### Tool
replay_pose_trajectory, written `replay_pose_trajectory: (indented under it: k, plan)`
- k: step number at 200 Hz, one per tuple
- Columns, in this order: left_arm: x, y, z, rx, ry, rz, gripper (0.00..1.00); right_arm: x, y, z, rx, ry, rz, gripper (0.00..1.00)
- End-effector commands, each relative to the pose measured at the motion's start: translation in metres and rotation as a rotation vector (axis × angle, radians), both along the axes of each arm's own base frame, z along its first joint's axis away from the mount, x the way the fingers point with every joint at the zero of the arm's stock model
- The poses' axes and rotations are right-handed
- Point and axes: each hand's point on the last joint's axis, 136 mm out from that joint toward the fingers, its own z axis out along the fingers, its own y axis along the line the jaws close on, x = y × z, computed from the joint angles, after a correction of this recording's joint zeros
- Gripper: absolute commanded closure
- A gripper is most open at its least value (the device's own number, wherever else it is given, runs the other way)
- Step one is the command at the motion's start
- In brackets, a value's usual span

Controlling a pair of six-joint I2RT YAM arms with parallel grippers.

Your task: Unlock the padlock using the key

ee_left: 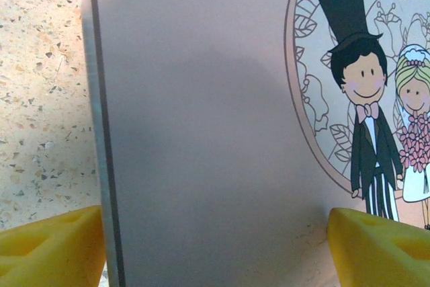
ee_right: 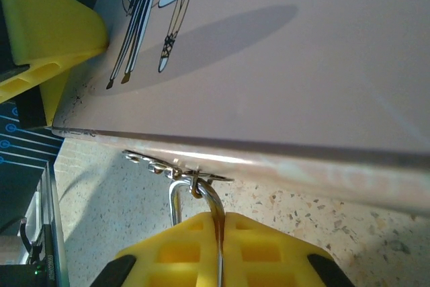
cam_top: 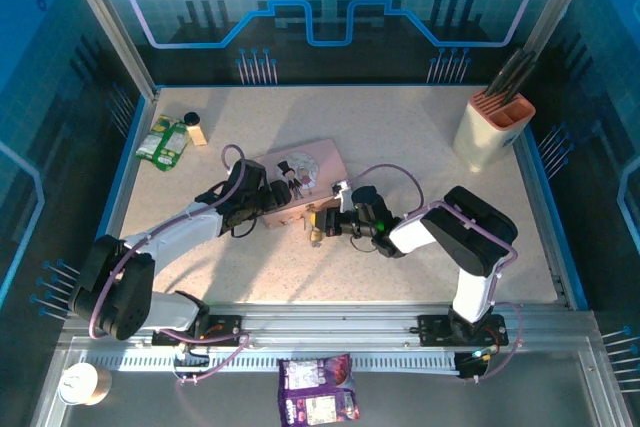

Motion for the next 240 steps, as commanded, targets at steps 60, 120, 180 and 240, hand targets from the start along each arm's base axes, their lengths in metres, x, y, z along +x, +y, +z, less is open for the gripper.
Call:
replay_pose_trajectory:
  k: [60, 120, 180, 240]
  plan:
    - [-0.009, 0.0, -0.018, -0.004, 0.033, 0.044, 0.18, 0.001, -0.02, -0.027, 0.062, 0.119, -0.187, 0.99]
    - [-0.012, -0.01, -0.02, -0.019, 0.031, 0.071, 0.18, 0.006, -0.031, -0.021, 0.11, 0.128, -0.318, 1.0]
    - [-0.011, -0.031, -0.02, -0.038, 0.027, 0.077, 0.19, 0.01, -0.038, -0.021, 0.132, 0.136, -0.393, 1.0]
    - [-0.014, -0.042, -0.026, -0.06, 0.034, 0.107, 0.19, 0.022, -0.048, -0.013, 0.217, 0.17, -0.516, 1.0]
